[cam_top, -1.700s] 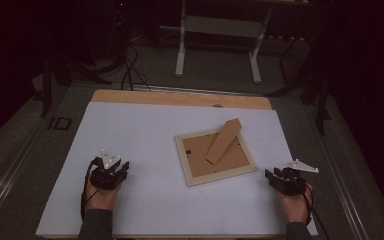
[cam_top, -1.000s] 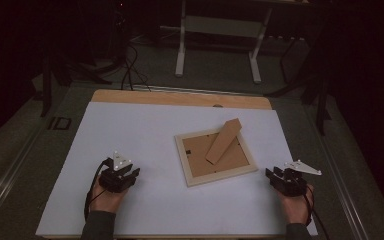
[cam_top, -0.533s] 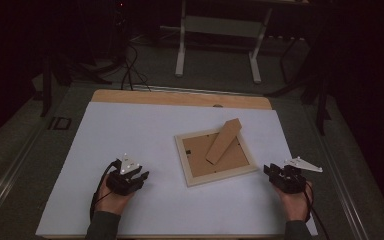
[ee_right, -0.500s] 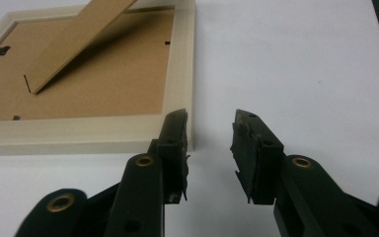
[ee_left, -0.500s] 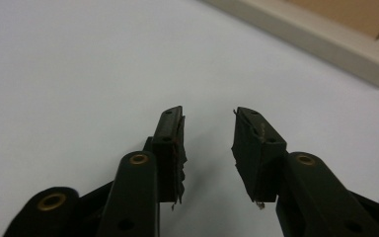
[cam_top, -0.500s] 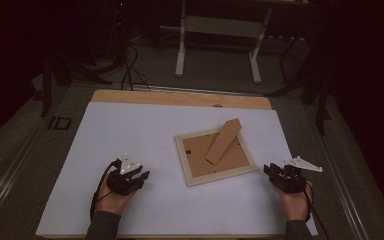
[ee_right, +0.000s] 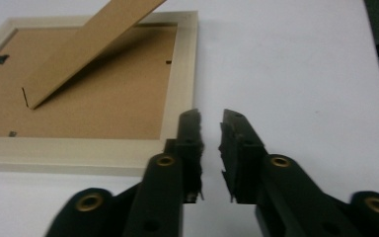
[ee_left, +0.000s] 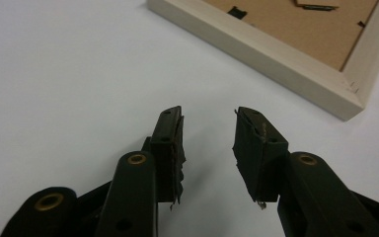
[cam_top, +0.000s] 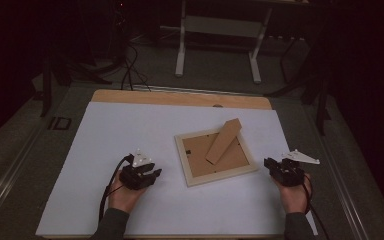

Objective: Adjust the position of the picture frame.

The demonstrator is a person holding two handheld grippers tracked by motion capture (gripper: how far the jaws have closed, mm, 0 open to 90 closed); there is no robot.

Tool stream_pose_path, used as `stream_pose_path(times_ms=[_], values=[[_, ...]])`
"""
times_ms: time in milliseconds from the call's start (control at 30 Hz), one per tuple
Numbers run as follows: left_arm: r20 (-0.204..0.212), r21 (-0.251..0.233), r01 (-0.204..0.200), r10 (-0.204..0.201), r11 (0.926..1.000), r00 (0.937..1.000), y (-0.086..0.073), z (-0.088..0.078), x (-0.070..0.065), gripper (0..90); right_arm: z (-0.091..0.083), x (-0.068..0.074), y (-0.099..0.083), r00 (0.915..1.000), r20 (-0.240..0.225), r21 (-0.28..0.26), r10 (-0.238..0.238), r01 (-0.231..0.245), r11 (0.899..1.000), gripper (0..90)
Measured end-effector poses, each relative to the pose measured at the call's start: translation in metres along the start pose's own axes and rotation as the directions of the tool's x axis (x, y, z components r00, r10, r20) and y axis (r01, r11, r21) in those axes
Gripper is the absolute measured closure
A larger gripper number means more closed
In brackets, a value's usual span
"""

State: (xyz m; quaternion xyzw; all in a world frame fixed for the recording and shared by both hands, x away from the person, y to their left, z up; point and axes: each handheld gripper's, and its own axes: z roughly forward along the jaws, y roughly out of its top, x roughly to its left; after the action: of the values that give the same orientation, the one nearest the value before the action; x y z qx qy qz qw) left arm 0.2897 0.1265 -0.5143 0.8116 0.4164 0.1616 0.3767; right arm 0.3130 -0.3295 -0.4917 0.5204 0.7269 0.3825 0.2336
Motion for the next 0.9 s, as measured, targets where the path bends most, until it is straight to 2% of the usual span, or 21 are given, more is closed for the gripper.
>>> stream_pose_path(times_ms=[100, 133, 167, 300, 367, 567, 667, 767, 900], values=[[0.011, 0.008, -0.018, 0.018, 0.9998, 0.9998, 0.004, 0.005, -0.007, 66.2, 0.009, 0.003, -0.005, 0.9999, -0.005, 0.023, -0.009, 0.009, 1.000, 89.7], [0.011, 0.008, -0.018, 0.018, 0.9998, 0.9998, 0.004, 0.005, -0.007, 67.2, 0.009, 0.003, -0.005, 0.9999, -0.005, 0.023, -0.009, 0.009, 1.000, 89.7], [0.020, 0.007, -0.023, 0.023, 0.9997, 0.9995, 0.006, 0.008, -0.009, 67.9, 0.015, 0.005, -0.008, 0.9996, 0.011, 0.049, -0.024, 0.024, 0.999, 89.9], [0.039, 0.002, -0.023, 0.023, 0.9997, 0.9990, 0.006, 0.011, -0.011, 69.6, 0.021, 0.005, -0.010, 0.9998, 0.013, 0.062, -0.017, 0.016, 0.998, 90.0], [0.038, -0.016, -0.046, 0.047, 0.9988, 0.9982, 0.005, 0.009, -0.012, 69.6, 0.025, 0.006, -0.011, 0.9997, 0.020, 0.062, -0.013, 0.012, 0.998, 90.0], [0.060, -0.033, -0.030, 0.032, 0.9990, 0.9977, 0.005, 0.005, -0.011, 71.7, 0.032, 0.005, -0.014, 0.9996, 0.028, 0.072, 0.003, -0.005, 0.997, 90.0], [0.063, -0.036, -0.030, 0.032, 0.9989, 0.9975, 0.005, 0.005, -0.012, 76.2, 0.033, 0.004, -0.015, 0.9995, 0.029, 0.072, 0.014, -0.016, 0.997, 90.0], [0.067, -0.016, -0.059, 0.060, 0.9981, 0.9960, 0.005, 0.009, -0.017, 89.1, 0.034, 0.003, -0.015, 0.9990, 0.031, 0.063, 0.032, -0.034, 0.997, 90.0], [0.061, -0.012, -0.064, 0.064, 0.9979, 0.9961, 0.005, 0.009, -0.019, 90.0, 0.038, 0.001, -0.015, 0.9986, 0.030, 0.062, 0.043, -0.044, 0.997, 90.0]])
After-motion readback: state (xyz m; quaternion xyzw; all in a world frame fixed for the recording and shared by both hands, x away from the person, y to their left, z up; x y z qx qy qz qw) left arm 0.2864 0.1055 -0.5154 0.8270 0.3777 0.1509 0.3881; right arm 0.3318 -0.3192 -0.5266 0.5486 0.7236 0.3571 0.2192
